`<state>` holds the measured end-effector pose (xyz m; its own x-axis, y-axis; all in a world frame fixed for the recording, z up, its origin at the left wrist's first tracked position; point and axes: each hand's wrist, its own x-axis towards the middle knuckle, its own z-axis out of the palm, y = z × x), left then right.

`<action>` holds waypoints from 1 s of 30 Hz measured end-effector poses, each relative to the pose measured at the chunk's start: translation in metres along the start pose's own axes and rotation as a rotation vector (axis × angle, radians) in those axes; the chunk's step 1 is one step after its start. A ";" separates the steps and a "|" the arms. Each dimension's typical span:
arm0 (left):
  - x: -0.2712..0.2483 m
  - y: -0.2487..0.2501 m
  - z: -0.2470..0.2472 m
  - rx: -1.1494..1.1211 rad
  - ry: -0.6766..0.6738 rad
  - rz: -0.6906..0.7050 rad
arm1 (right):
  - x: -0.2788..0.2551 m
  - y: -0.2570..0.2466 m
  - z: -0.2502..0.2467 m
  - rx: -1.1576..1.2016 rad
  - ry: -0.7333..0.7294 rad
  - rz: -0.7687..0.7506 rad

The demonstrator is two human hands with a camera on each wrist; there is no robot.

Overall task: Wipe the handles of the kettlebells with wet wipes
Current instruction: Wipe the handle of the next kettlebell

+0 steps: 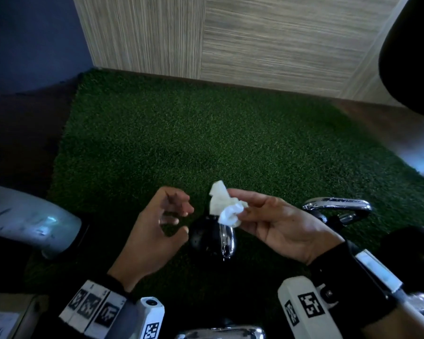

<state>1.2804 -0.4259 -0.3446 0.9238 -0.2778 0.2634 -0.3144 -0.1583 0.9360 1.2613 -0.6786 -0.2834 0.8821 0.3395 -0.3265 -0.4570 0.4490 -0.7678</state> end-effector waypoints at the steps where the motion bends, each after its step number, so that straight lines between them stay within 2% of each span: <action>1: -0.002 -0.017 0.002 0.056 -0.079 -0.107 | 0.001 -0.002 -0.008 0.015 0.022 -0.022; 2: -0.004 -0.033 0.007 0.133 -0.191 -0.192 | 0.002 -0.003 -0.015 0.023 0.054 -0.038; 4: -0.007 -0.063 0.023 0.327 -0.412 -0.273 | 0.006 -0.004 -0.026 0.035 0.145 -0.043; 6: -0.007 -0.083 0.050 0.527 -0.496 -0.288 | 0.013 0.000 -0.036 0.035 0.239 -0.041; 11: -0.004 -0.100 0.095 0.756 -0.270 -0.086 | 0.022 0.021 -0.051 -0.029 0.356 -0.033; 14: -0.002 -0.101 0.094 0.710 -0.181 0.040 | 0.028 0.029 -0.060 -0.044 0.404 -0.078; 20: -0.003 -0.106 0.081 0.554 -0.155 0.097 | 0.055 0.047 -0.061 -0.208 0.508 -0.196; 23: -0.002 -0.108 0.077 0.541 -0.156 0.140 | 0.075 0.058 -0.057 -0.433 0.600 -0.299; 27: 0.001 -0.108 0.077 0.523 -0.171 0.150 | 0.093 0.069 -0.046 -0.898 0.715 -0.388; 30: 0.003 -0.111 0.076 0.497 -0.166 0.101 | 0.096 0.074 -0.043 -1.046 0.744 -0.373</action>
<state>1.3019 -0.4809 -0.4657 0.8492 -0.4549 0.2682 -0.5029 -0.5416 0.6737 1.3170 -0.6482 -0.3959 0.9390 -0.3425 0.0302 -0.1697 -0.5381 -0.8256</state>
